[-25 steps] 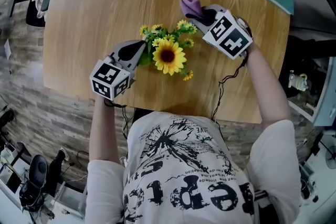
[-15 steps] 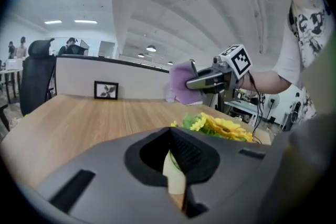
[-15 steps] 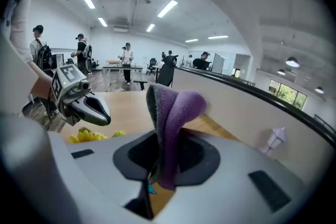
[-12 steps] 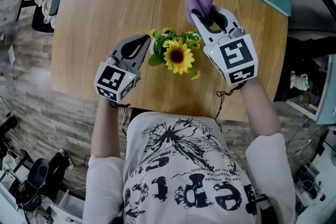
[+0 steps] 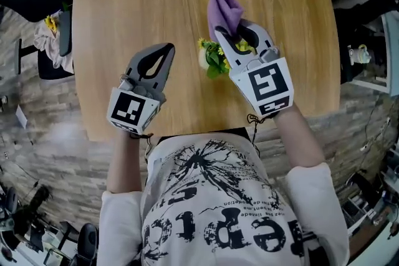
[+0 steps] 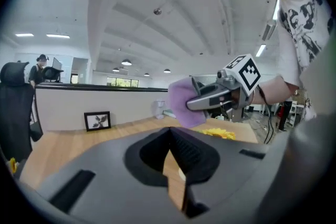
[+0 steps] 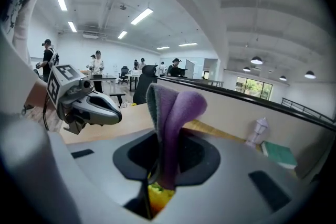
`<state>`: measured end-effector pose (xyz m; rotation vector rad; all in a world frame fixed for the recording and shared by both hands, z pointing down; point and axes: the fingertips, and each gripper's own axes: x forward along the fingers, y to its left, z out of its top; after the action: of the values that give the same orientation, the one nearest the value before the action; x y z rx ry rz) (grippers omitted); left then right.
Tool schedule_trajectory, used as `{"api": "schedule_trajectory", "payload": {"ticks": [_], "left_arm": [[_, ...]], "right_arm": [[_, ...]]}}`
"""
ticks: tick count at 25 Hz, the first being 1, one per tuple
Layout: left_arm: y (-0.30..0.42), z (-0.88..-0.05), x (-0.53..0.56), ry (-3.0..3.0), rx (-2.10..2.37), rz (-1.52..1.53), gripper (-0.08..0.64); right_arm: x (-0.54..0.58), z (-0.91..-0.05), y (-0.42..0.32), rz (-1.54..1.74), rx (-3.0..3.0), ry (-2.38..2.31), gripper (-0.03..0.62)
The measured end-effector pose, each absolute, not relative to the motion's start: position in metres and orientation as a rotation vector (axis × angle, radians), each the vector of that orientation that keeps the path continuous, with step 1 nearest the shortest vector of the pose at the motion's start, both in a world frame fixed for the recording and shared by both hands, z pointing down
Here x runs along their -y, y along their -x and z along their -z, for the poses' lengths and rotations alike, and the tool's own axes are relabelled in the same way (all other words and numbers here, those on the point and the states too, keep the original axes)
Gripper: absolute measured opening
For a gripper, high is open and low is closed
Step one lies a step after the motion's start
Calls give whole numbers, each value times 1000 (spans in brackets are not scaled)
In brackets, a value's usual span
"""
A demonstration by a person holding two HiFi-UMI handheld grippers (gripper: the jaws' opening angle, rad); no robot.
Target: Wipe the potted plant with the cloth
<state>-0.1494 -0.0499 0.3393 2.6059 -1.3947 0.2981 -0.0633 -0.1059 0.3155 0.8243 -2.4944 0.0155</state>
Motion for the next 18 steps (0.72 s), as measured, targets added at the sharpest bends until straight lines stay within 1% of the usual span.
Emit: {"api": "schedule_trajectory", "payload": {"ticks": [5, 13, 18], "left_arm": [[172, -335, 43, -2668, 1311, -268, 3], [183, -345, 26, -2692, 1193, -260, 3], [192, -368, 19, -2673, 1169, -294, 3]], "right_arm": [[74, -337, 81, -104, 2445, -938, 75], [50, -388, 110, -298, 2355, -1080, 77], [37, -437, 130, -363, 2292, -1040, 77]]}}
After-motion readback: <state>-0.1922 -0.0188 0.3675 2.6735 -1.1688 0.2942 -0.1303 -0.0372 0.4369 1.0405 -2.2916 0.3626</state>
